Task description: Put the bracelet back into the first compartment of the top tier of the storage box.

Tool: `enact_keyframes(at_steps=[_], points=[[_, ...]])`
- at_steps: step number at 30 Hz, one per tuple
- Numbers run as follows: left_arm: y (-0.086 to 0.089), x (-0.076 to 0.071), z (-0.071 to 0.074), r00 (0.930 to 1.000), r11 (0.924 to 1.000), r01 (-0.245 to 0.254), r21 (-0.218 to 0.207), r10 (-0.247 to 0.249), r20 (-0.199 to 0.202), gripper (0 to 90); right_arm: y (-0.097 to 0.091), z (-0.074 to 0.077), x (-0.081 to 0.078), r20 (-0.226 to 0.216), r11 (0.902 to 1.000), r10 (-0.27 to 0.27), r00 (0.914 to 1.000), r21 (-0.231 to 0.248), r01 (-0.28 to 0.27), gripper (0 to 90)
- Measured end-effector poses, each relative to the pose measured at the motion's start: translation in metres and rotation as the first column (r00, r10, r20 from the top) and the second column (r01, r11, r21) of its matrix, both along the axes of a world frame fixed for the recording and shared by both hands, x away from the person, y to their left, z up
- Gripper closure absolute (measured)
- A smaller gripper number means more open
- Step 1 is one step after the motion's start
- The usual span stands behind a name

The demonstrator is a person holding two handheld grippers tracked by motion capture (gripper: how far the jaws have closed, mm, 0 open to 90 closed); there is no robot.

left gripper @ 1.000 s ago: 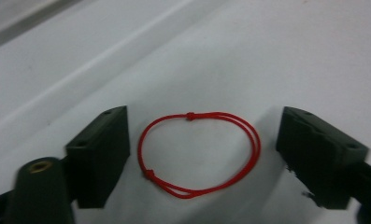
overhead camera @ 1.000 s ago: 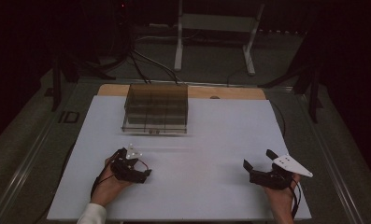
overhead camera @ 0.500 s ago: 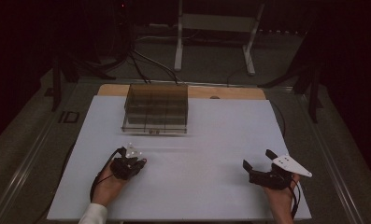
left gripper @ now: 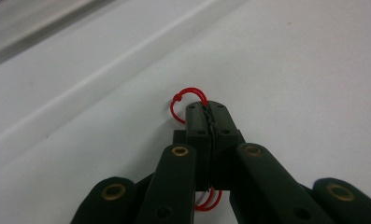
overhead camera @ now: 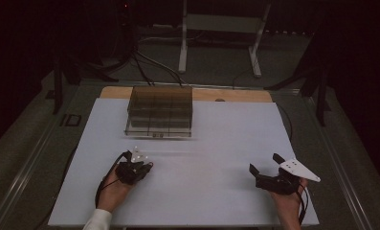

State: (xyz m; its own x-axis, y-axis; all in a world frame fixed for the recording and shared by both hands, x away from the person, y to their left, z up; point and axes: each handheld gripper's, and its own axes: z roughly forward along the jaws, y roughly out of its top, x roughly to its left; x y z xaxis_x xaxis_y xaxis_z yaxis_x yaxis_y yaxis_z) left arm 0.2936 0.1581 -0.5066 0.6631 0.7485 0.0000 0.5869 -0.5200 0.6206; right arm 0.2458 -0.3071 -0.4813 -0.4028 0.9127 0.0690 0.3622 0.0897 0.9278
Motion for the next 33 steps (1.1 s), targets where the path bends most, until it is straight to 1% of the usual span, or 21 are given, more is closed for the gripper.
enact_keyframes(at_steps=[9,15,18,20,33], points=[[0.002,-0.001,0.006,0.9998,0.9999,-0.001,-0.017,0.001,0.019,90.0,0.0,0.0,0.0,0.0,1.0,0.0,1.0,-0.001,0.0,0.4],[0.002,-0.003,0.013,0.9992,0.9993,-0.006,-0.038,0.007,0.041,90.0,0.0,0.0,0.0,-0.001,1.0,0.001,1.0,0.0,-0.001,0.4],[0.002,-0.004,0.015,0.999,0.9988,-0.009,-0.048,0.011,0.044,90.0,0.0,0.0,0.0,-0.001,1.0,0.001,1.0,0.001,-0.001,0.4],[0.002,-0.004,0.018,0.9987,0.999,-0.007,-0.044,0.009,0.05,90.0,0.001,0.0,0.0,0.0,1.0,0.002,1.0,0.001,-0.002,0.4],[0.006,-0.005,0.035,0.9952,0.9978,-0.015,-0.065,0.021,0.096,90.0,0.0,-0.001,0.0,-0.001,1.0,-0.003,1.0,0.006,0.003,0.4]])
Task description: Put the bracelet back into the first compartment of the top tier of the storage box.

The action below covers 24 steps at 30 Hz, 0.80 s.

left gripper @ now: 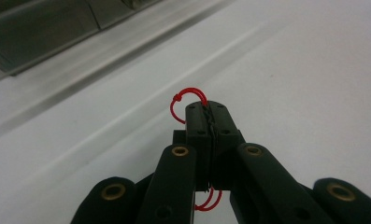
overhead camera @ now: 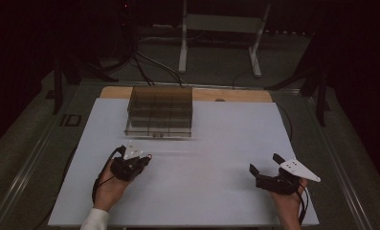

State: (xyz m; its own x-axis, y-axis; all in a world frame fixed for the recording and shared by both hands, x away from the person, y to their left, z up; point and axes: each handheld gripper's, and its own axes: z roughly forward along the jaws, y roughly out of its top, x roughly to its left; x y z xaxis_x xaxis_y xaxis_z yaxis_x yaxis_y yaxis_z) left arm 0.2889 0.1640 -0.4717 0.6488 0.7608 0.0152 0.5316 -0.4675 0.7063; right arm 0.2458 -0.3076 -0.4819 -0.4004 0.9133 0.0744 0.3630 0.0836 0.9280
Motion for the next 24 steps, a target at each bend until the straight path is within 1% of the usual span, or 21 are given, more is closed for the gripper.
enact_keyframes(at_steps=[9,11,24], points=[[0.006,0.003,0.013,0.9996,0.9999,-0.01,-0.007,0.01,0.025,90.0,0.0,0.0,0.0,-0.001,1.0,0.0,1.0,0.0,0.0,0.4],[0.007,0.004,0.016,0.9995,1.0,-0.008,-0.003,0.009,0.031,90.0,0.0,0.0,0.0,-0.001,1.0,-0.001,1.0,0.001,0.001,0.4],[0.012,0.011,0.034,0.9976,0.9999,-0.015,-0.007,0.015,0.068,90.0,-0.001,0.0,0.0,-0.002,1.0,-0.003,1.0,0.005,0.003,0.4]])
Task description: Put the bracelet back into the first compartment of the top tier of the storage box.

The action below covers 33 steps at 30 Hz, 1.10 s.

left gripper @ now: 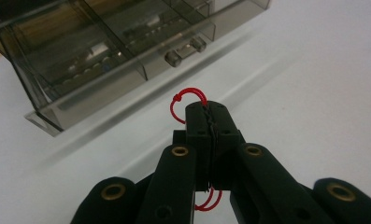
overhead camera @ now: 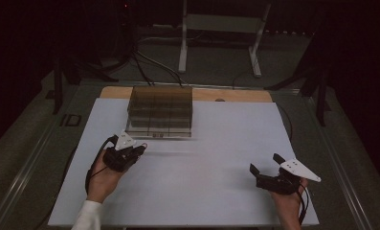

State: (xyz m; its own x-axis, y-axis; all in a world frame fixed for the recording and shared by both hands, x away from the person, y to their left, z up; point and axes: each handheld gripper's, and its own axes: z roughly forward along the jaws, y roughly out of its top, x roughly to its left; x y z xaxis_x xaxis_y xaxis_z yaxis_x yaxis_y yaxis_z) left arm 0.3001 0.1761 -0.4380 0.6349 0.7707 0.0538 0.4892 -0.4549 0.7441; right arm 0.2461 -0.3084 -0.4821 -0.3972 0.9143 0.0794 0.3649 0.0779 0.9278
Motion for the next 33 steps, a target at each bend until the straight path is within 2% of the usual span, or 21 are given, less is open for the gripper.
enact_keyframes(at_steps=[12,33], points=[[0.006,0.011,0.013,0.9998,1.0,-0.007,-0.007,0.007,0.02,90.0,0.0,0.0,0.0,0.0,1.0,-0.003,1.0,0.002,0.003,0.4],[0.01,0.025,0.025,0.9995,0.9998,-0.012,-0.017,0.012,0.03,90.0,-0.001,0.0,0.0,0.0,1.0,-0.005,1.0,0.002,0.005,0.4]])
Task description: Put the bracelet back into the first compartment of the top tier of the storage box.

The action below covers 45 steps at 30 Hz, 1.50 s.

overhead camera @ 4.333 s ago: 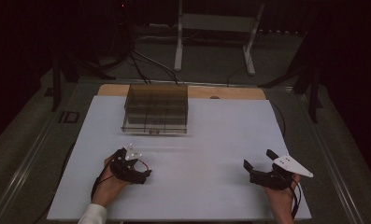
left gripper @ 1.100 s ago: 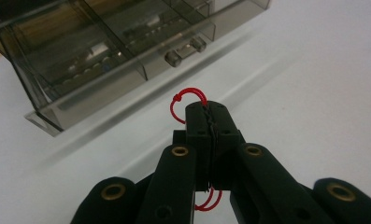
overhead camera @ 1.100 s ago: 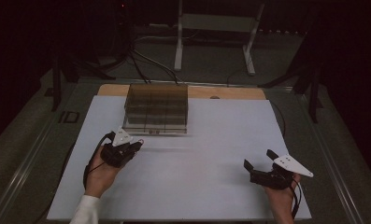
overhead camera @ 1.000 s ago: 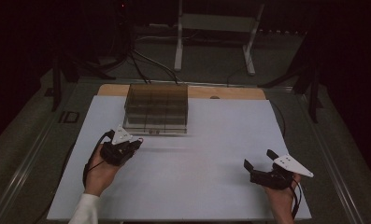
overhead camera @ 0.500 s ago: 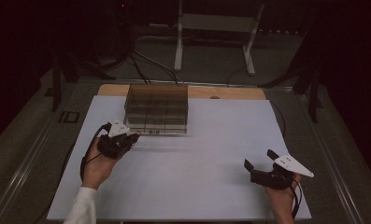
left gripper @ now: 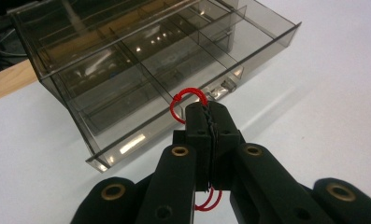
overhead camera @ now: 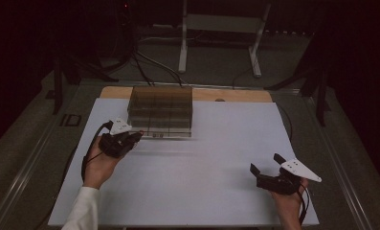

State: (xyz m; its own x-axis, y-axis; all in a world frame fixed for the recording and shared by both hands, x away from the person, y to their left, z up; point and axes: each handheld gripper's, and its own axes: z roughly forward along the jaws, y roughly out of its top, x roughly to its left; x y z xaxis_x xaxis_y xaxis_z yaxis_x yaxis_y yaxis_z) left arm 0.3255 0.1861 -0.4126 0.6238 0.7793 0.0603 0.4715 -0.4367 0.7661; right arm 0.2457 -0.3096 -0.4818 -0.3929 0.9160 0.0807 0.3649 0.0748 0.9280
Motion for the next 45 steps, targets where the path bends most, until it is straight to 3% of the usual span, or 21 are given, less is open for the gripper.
enact_keyframes(at_steps=[32,45], points=[[-0.001,0.021,0.012,1.0,0.9998,-0.006,0.019,0.006,0.004,90.0,0.001,-0.001,0.001,-0.001,1.0,0.003,1.0,-0.001,-0.003,0.4],[0.002,0.029,0.009,0.9995,0.9995,-0.03,0.005,0.03,-0.009,90.0,0.0,0.0,0.0,0.001,1.0,0.003,1.0,-0.001,-0.003,0.4]])
